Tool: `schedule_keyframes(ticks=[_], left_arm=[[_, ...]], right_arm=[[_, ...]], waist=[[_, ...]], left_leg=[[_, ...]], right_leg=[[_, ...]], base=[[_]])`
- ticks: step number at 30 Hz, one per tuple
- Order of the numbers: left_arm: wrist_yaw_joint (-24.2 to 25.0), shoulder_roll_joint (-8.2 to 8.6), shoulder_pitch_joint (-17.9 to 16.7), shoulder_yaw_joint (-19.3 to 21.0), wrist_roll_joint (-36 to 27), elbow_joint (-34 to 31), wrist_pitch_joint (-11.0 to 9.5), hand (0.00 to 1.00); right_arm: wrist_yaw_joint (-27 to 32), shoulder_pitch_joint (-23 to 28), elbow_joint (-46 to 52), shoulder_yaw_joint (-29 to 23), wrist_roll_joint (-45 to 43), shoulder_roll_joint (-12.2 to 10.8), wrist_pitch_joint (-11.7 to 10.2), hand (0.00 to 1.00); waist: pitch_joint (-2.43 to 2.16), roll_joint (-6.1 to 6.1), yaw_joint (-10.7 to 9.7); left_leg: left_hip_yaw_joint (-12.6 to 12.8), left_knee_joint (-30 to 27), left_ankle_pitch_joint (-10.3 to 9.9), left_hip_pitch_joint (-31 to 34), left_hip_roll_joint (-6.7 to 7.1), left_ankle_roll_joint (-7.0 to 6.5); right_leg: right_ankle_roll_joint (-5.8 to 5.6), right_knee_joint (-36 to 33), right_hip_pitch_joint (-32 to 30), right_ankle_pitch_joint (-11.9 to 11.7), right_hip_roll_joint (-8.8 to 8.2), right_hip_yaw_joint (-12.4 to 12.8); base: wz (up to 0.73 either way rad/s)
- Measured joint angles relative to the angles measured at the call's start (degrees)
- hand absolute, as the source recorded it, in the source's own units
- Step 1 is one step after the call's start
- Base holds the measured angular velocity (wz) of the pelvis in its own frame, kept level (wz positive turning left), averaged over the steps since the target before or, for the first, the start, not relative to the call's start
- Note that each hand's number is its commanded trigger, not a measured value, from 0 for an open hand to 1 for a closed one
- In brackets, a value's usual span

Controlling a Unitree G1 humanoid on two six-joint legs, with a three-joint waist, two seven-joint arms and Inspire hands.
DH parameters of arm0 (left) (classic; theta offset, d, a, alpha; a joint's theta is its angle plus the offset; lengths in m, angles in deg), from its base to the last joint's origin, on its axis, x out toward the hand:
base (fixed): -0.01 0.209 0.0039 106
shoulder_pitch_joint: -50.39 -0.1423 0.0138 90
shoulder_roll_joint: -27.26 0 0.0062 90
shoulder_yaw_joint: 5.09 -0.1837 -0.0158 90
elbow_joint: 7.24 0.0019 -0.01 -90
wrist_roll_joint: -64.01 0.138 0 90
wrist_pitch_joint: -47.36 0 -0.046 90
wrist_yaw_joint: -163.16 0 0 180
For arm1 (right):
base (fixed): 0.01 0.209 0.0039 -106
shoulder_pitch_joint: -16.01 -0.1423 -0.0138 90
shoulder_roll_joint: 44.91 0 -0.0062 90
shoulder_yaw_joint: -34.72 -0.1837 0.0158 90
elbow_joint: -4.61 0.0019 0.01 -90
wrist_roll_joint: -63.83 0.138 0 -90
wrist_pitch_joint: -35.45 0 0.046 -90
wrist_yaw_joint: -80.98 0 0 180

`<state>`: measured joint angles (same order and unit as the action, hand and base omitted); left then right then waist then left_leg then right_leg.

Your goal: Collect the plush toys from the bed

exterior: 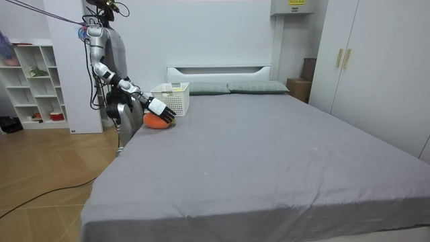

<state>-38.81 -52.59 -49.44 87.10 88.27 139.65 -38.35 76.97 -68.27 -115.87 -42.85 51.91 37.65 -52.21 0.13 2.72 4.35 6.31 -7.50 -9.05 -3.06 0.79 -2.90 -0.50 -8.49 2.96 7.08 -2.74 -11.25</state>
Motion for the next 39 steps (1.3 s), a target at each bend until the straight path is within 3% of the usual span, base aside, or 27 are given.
schedule_keyframes(ticks=[12, 13, 14, 16, 18, 27, 39], left_arm=[[-0.3, -0.05, -0.4, 0.0, 0.1, 0.0, -0.2, 0.00], [-0.3, -0.05, -0.5, 0.0, 0.1, 0.0, -0.2, 0.00], [-0.3, -0.04, -0.7, 0.0, 0.1, 0.0, -0.2, 0.00], [-0.3, -0.05, -1.2, -0.1, 0.1, 0.0, 0.0, 0.00], [-0.3, -0.03, -1.5, -0.1, 0.2, 0.1, 0.5, 0.00], [0.1, 0.10, -2.3, -0.1, 0.4, 0.1, 1.7, 0.00], [0.3, 0.13, -2.5, -0.2, 0.4, -0.7, 1.8, 0.00]], right_arm=[[-2.6, -0.2, -3.4, -0.2, -4.3, 0.4, -0.4, 0.00], [-2.5, -0.2, -3.7, -0.2, -4.3, 0.3, -0.5, 0.05], [-2.5, -0.2, -4.8, -0.2, -4.4, 0.3, -0.5, 0.20], [-2.5, -0.2, -5.5, -0.2, -4.6, 0.3, -0.4, 0.85], [-2.4, -0.3, -6.8, -0.3, -4.6, 0.3, -0.5, 1.00], [-2.5, -1.7, -9.9, -1.2, -4.7, 0.3, 0.2, 1.00], [-4.9, -1.3, -9.2, 0.3, -7.2, 0.0, 0.2, 1.00]], waist=[[0.12, 0.98, 0.6], [0.12, 0.99, 0.6], [0.11, 0.99, 0.6], [0.11, 0.98, 0.6], [0.12, 0.97, 0.6], [0.08, 0.83, 0.6], [-0.01, 0.60, 0.8]], left_leg=[[-0.5, -0.2, -0.4, -0.4, 0.03, 0.09], [-0.6, -0.2, -0.4, -0.4, 0.03, 0.09], [-0.7, -0.2, -0.5, -0.4, 0.05, 0.09], [-0.8, -0.2, -0.5, -0.4, 0.04, 0.13], [-0.9, -0.2, -0.5, -0.4, 0.00, 0.19], [-1.7, -0.3, -0.6, -0.4, 0.01, 0.20], [-1.9, -0.4, -0.6, -0.5, 0.10, 0.19]], right_leg=[[-0.06, 0.6, 1.2, 0.1, 0.12, 0.1], [-0.06, 0.6, 1.3, 0.1, 0.12, 0.1], [-0.07, 0.7, 1.4, 0.1, 0.12, 0.1], [-0.08, 0.7, 1.4, 0.1, 0.16, 0.0], [-0.07, 0.8, 1.5, 0.1, 0.22, -0.1], [-0.08, 0.8, 1.9, 0.1, 0.26, -0.4], [-0.11, 0.8, 2.1, 0.1, 0.22, 0.0]], base=[[0.01], [0.06], [0.06], [0.02], [0.02], [0.04], [0.00]])
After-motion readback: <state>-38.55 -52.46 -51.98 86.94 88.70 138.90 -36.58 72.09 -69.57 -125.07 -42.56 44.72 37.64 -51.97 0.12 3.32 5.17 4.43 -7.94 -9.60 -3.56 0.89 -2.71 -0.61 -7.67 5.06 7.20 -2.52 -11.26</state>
